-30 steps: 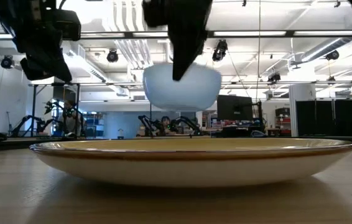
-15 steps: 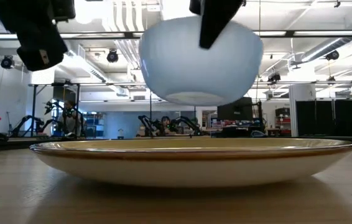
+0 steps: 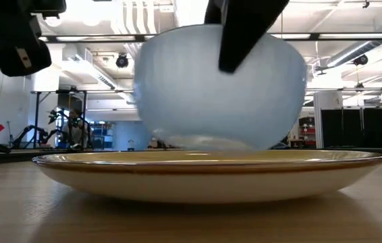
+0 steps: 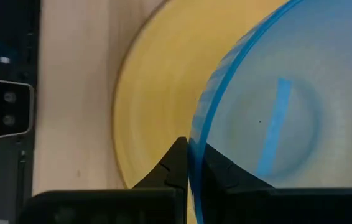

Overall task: Set table place
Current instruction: Put the blue bowl on top of the yellow plate, then put the silver spoon into the blue bowl

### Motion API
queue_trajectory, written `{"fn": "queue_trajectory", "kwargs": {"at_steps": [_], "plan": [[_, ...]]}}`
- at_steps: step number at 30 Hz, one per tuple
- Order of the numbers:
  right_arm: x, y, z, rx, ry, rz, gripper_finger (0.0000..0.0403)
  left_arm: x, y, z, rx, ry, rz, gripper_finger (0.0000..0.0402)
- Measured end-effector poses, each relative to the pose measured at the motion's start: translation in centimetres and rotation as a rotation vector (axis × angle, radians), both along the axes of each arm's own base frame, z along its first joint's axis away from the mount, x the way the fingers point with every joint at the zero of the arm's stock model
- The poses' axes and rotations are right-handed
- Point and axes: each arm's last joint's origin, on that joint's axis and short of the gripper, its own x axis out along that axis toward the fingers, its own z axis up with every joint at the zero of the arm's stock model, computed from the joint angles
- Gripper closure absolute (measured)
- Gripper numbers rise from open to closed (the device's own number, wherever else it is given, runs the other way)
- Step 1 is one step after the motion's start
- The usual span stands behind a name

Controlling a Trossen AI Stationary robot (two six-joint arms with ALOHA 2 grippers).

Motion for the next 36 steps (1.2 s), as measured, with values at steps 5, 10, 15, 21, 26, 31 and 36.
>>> {"fn": "queue_trajectory", "kwargs": {"at_steps": [5, 10, 15, 21, 26, 31, 36], "plan": [[0.6, 0.4, -0.1, 0.035, -0.042, 0.04, 0.0394, 0.2, -0.8, -0.5, 0.003, 0.015, -0.017, 0.0402], [0.5, 0.4, -0.1, 0.043, -0.035, 0.037, 0.0394, 0.4, -1.0, -1.1, 0.021, 0.04, -0.018, 0.0402], [0.5, 0.2, -0.7, 0.037, -0.024, 0.034, 0.0379, 0.6, -1.1, -1.3, 0.028, 0.05, -0.018, 0.0402], [0.9, 0.2, -1.8, 0.048, -0.034, 0.008, 0.0353, 0.5, -1.0, -1.2, 0.023, 0.042, -0.018, 0.0402], [1.0, 0.2, -1.2, 0.057, -0.034, -0.016, 0.0332, 0.3, -0.9, -0.9, 0.015, 0.029, -0.019, 0.0402], [1.0, 0.2, 0.3, 0.063, -0.036, -0.026, 0.0311, 0.1, -0.7, -0.5, 0.016, 0.007, -0.013, 0.0402], [1.3, 0.2, 2.8, 0.07, -0.072, -0.039, 0.0295, 0.1, 0.1, 0.3, 0.03, -0.037, 0.065, 0.0402]]}}
